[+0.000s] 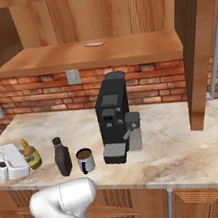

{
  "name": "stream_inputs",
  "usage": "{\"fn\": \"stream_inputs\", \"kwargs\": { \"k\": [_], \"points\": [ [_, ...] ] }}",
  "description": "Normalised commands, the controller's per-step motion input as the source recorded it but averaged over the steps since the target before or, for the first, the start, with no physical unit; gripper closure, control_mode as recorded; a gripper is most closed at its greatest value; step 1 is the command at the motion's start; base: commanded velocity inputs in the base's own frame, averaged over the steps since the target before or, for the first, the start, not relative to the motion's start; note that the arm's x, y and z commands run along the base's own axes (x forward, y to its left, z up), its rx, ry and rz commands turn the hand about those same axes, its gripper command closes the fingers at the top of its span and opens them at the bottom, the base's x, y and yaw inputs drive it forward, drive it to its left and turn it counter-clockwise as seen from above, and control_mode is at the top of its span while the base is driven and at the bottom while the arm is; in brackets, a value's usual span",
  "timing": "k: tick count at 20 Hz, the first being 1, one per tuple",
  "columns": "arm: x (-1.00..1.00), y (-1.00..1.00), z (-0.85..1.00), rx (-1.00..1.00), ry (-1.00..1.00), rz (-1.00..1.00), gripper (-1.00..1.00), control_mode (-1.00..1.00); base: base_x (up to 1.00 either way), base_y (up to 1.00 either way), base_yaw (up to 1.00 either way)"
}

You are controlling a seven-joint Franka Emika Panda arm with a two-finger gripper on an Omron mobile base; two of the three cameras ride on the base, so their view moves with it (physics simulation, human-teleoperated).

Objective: Pick the syrup bottle and honey bottle from the cabinet and place them next to the mug.

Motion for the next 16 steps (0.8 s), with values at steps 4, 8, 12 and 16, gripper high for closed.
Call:
{"fn": "stream_inputs", "kwargs": {
  "k": [4, 8, 12, 16],
  "points": [
    [0.0, 0.18, -0.13, 0.0, 0.0, 0.0, 1.0, -1.0, 0.0, 0.0, 0.0],
    [0.0, 0.06, -0.1, 0.0, 0.0, 0.0, 1.0, -1.0, 0.0, 0.0, 0.0],
    [0.0, 0.0, -0.08, 0.0, -0.01, 0.0, 1.0, -1.0, 0.0, 0.0, 0.0],
    [0.11, 0.0, -0.08, 0.0, -0.01, 0.0, 1.0, -1.0, 0.0, 0.0, 0.0]
  ]
}}
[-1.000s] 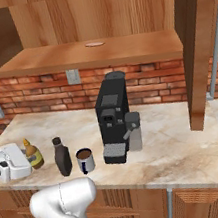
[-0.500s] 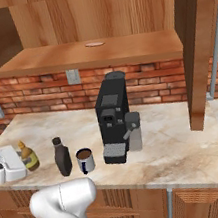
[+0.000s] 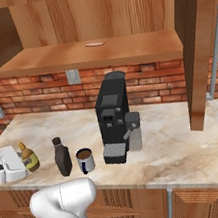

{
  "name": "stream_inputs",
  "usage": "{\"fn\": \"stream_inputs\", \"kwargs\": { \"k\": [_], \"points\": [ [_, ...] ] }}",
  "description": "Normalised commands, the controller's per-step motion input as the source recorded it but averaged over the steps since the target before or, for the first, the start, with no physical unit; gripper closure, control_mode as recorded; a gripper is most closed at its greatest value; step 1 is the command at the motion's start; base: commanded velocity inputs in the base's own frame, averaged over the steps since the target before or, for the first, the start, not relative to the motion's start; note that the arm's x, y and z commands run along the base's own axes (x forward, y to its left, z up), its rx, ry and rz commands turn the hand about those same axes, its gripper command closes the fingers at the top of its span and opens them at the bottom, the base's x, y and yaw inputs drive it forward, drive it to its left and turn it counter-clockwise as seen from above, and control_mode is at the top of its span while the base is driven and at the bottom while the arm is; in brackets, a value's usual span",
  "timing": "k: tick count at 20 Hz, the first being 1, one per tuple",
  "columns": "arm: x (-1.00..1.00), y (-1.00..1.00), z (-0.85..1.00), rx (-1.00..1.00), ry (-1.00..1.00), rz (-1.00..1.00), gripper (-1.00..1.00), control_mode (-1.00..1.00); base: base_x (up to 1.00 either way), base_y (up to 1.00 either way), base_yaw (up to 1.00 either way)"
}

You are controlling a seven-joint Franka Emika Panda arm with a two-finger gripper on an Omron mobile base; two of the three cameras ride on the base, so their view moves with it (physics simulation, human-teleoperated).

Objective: Pick the syrup bottle and honey bottle from the cabinet and place them next to the mug.

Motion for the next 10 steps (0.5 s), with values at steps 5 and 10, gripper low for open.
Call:
{"fn": "stream_inputs", "kwargs": {
  "k": [5, 10],
  "points": [
    [0.16, -0.01, -0.16, 0.0, -0.01, 0.0, 1.0, -1.0, 0.0, 0.0, 0.0],
    [0.17, -0.07, -0.2, 0.01, 0.0, -0.02, 1.0, -1.0, 0.0, 0.0, 0.0]
  ]
}}
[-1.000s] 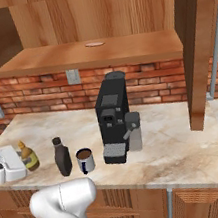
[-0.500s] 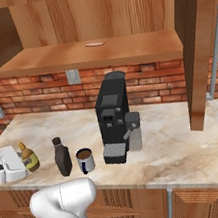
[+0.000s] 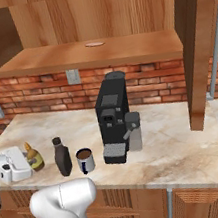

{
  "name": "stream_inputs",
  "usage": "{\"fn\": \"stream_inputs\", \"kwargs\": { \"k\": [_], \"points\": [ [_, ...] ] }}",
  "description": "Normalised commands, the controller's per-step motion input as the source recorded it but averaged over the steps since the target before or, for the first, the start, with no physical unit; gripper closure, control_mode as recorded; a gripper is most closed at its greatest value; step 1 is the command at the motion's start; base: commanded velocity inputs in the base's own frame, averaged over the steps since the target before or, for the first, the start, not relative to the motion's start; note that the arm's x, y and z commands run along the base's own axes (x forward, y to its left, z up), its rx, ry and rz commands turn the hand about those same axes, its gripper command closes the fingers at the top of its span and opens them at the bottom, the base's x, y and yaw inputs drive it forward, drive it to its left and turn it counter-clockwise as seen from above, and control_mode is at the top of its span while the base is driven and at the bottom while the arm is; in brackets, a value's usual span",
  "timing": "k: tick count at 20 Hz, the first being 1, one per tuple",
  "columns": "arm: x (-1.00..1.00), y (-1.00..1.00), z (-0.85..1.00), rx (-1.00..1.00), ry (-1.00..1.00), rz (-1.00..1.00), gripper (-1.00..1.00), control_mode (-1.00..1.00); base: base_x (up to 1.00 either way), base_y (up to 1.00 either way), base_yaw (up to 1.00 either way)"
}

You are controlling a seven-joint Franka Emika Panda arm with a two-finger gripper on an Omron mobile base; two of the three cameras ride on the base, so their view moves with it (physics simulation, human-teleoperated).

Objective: Pick the syrup bottle and honey bottle from the cabinet and place them next to the mug.

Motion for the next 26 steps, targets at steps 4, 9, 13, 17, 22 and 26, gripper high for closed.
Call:
{"fn": "stream_inputs", "kwargs": {
  "k": [4, 9, 13, 17, 22, 26],
  "points": [
    [0.02, 0.0, -0.21, 0.0, 0.0, -0.01, 1.0, -1.0, 0.0, 0.0, 0.0],
    [0.01, -0.05, -0.09, 0.01, 0.0, 0.0, 1.0, -1.0, 0.0, 0.0, 0.0],
    [0.07, -0.13, -0.06, 0.02, 0.0, 0.0, 1.0, -1.0, 0.0, 0.0, 0.0],
    [0.13, -0.24, 0.0, 0.02, 0.0, 0.0, 1.0, -1.0, 0.0, 0.0, 0.0],
    [0.2, -0.14, 0.0, 0.01, 0.0, 0.0, 1.0, -1.0, 0.0, 0.0, 0.0],
    [0.31, 0.0, -0.03, 0.0, 0.0, 0.0, 1.0, -1.0, 0.0, 0.0, 0.0]
  ]
}}
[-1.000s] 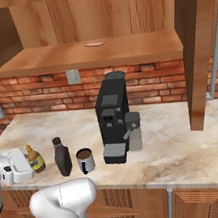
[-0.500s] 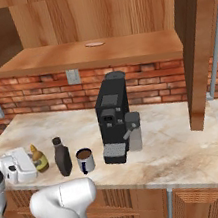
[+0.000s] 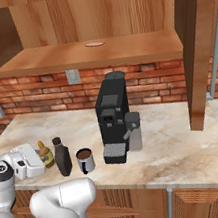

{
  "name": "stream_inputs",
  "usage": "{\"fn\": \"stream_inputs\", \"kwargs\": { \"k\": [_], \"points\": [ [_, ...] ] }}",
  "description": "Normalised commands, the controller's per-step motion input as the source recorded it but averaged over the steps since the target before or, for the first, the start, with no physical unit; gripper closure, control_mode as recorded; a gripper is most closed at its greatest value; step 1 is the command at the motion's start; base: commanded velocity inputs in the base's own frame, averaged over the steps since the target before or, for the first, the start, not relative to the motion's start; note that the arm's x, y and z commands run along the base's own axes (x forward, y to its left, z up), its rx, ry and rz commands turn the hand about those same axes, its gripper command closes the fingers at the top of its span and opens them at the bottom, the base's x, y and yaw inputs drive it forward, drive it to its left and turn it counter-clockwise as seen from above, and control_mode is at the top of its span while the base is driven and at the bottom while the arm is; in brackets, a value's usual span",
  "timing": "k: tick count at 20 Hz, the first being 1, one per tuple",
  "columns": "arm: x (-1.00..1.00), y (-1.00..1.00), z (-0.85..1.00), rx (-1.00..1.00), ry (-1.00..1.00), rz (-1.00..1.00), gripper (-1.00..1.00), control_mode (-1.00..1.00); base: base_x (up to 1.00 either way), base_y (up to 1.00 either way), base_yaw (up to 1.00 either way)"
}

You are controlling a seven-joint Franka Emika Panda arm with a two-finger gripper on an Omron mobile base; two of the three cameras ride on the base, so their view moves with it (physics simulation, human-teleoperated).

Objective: Pick the syrup bottle and honey bottle from the cabinet and place them next to the mug.

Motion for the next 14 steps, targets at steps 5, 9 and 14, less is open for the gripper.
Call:
{"fn": "stream_inputs", "kwargs": {
  "k": [5, 9, 14],
  "points": [
    [0.31, 0.0, -0.18, 0.01, 0.0, 0.0, 1.0, -1.0, 0.0, 0.0, 0.0],
    [0.16, 0.0, -0.46, 0.03, 0.01, 0.0, 1.0, -1.0, 0.0, 0.0, 0.0],
    [0.0, 0.18, -0.46, 0.01, 0.0, 0.0, 1.0, -1.0, 0.0, 0.0, 0.0]
  ]
}}
